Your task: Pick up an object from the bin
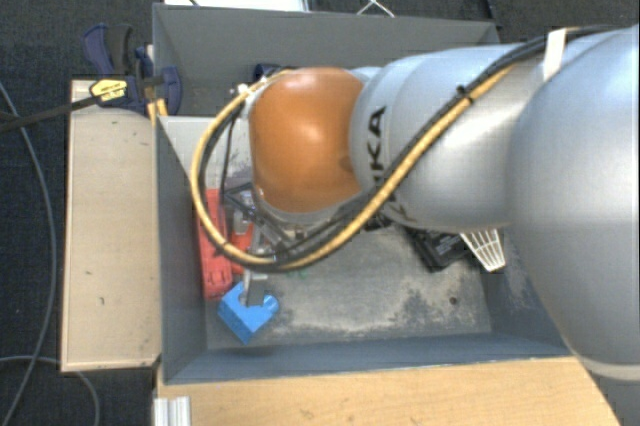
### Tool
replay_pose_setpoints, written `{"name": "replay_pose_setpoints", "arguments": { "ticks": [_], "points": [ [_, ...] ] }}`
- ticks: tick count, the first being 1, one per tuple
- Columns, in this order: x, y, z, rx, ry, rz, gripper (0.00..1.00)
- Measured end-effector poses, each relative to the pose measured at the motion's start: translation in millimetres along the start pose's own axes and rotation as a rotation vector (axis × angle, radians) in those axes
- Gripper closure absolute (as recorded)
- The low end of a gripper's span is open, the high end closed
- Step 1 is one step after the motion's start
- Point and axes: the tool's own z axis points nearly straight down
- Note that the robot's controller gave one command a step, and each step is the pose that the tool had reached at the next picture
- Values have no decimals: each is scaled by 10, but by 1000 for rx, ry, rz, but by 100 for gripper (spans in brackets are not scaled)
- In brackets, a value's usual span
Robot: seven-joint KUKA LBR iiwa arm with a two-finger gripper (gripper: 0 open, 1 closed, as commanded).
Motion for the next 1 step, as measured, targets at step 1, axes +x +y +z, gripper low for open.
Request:
{"name": "replay_pose_setpoints", "arguments": {
  "ticks": [1],
  "points": [
    [-23, -14, -47, -2, -8, 8, 0]
  ]
}}
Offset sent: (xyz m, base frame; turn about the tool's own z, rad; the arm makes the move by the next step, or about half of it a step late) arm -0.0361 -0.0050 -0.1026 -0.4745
